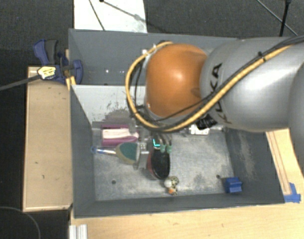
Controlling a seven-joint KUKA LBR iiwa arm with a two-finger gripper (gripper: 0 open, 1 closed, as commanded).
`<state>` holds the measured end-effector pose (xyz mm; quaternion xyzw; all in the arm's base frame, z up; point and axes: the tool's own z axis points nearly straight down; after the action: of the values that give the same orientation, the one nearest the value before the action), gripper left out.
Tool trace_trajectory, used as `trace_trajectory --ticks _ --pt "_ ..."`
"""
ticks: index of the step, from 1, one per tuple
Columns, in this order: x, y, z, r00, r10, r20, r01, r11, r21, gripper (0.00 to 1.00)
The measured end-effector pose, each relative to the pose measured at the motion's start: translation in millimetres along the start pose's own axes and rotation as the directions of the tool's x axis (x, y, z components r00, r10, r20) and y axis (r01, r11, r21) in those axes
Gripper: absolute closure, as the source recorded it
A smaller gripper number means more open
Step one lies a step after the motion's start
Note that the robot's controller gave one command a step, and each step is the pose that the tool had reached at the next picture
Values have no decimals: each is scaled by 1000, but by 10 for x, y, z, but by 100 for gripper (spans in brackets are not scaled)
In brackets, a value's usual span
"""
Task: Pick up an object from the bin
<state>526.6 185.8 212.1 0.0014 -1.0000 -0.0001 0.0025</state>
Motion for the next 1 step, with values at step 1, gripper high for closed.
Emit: trace_trajectory --ticks 1 --pt "-228 -714 1455 980 199 0 -199 980 2 0"
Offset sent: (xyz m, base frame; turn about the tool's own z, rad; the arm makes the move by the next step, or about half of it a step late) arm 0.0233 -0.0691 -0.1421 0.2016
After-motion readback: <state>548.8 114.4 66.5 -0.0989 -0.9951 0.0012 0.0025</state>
